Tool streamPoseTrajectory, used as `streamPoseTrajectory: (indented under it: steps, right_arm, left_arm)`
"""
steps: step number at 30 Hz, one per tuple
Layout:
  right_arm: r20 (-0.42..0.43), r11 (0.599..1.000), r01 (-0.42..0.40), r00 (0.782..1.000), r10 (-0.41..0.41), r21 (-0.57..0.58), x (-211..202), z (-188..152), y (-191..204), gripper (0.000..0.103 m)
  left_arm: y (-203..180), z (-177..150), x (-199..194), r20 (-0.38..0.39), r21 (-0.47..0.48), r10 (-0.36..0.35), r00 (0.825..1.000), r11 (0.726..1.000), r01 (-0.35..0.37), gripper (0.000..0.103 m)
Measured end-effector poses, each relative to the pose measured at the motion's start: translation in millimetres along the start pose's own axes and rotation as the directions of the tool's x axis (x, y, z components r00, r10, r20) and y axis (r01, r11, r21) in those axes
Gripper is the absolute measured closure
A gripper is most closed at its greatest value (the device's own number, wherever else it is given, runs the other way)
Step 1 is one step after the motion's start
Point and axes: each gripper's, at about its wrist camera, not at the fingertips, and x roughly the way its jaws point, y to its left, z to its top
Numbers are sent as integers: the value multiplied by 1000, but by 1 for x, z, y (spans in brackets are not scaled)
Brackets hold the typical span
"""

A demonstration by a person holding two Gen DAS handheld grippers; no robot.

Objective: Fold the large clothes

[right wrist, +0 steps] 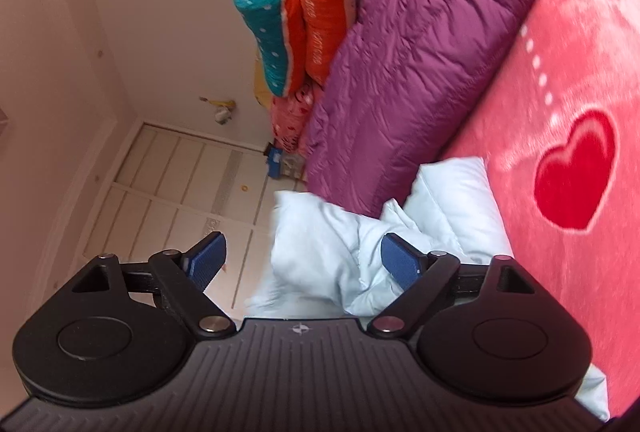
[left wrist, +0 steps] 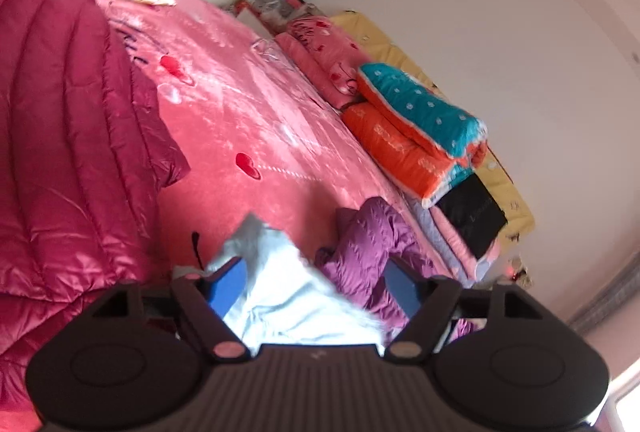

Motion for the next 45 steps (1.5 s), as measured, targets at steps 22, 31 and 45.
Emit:
streamPoseTrajectory:
  steps: [22, 31, 45]
  right_arm:
    - [9, 301, 173, 880, -476, -938, 67, -106, 81, 0]
    - [114, 328, 291, 878, -466, -899, 84, -73, 72, 0]
    - [238, 371, 465, 823, -516, -804, 92, -28, 54, 0]
  left_arm:
    - [-52, -96, 81, -143, 630, 202, 969, 774, -69, 28]
    - [-36, -84, 100, -44, 605, 270, 962, 773, -189, 28]
    - [-25, -77, 92, 12, 553, 270, 963, 801, -231, 29]
